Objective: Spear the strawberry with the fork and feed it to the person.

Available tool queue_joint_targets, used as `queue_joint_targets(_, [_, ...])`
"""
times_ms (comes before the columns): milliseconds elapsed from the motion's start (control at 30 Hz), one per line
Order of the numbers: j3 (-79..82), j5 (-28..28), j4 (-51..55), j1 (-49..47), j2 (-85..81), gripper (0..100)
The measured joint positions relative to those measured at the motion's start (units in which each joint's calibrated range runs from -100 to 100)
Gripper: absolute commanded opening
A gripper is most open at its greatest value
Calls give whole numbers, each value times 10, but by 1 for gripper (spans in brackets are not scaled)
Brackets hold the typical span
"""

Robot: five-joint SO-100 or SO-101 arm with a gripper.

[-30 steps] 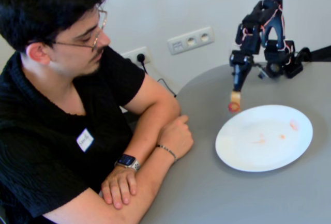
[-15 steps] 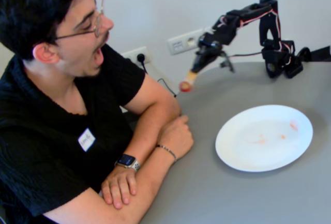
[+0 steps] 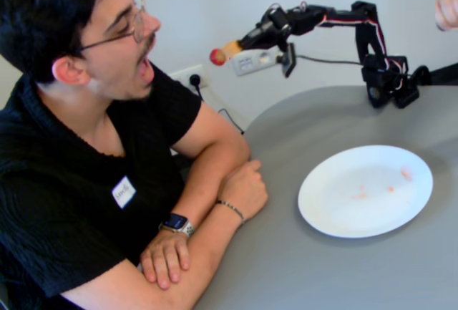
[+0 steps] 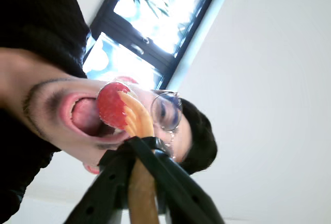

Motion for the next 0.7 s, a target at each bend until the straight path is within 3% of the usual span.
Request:
queue_joint_targets(400, [-258, 4, -4, 85, 216, 1])
queue_joint_targets(700, [-339, 4, -4, 111, 270, 1])
